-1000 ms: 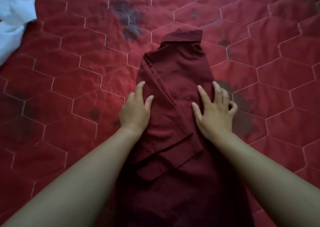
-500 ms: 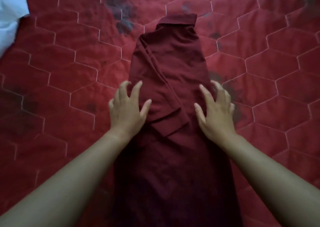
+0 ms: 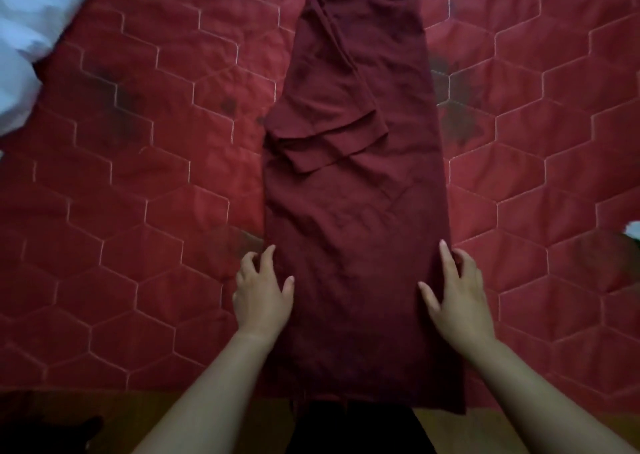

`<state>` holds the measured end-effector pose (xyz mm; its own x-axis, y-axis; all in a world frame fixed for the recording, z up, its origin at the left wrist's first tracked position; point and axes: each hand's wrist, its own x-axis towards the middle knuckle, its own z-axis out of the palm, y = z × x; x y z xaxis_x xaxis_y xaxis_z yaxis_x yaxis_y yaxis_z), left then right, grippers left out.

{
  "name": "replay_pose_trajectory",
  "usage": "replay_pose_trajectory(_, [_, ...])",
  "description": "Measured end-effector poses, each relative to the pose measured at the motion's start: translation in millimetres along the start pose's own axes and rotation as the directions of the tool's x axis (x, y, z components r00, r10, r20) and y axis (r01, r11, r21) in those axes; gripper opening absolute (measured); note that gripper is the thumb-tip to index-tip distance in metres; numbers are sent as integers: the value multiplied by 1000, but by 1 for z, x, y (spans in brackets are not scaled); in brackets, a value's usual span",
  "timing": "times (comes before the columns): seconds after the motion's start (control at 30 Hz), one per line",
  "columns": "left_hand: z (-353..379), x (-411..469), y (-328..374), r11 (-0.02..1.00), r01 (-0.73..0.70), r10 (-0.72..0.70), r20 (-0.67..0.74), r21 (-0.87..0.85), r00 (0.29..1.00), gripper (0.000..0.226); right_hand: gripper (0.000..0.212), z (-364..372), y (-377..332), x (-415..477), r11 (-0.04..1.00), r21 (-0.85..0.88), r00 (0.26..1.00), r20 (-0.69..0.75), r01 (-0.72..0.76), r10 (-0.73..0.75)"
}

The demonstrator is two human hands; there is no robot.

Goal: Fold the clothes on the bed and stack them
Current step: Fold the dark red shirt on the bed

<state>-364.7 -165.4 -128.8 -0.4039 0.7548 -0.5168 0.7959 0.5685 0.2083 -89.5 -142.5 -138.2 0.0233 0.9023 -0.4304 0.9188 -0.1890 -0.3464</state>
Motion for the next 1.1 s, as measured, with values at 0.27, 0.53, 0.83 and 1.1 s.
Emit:
replay_pose_trajectory(0.27, [42, -54, -22, 982, -127, 123, -34, -137, 992, 62, 80, 32, 13, -62, 979, 197, 995, -68, -56, 71])
replay_pose_trajectory(0.53, [33, -67, -17, 894, -285, 280, -64, -345, 958, 65, 74, 18, 13, -88, 935, 354, 981, -184, 13, 56])
replay_pose_trajectory(0.83, [-82, -7, 49, 814, -370, 241, -318, -448, 917, 42, 39, -90, -46, -6, 866, 452, 916, -401, 214, -17])
replay_pose_trajectory(1.1, [-175, 146, 145, 799, -316, 142, -351, -511, 926, 35, 21, -187, -114, 190, 789, 555, 911, -413, 263, -13])
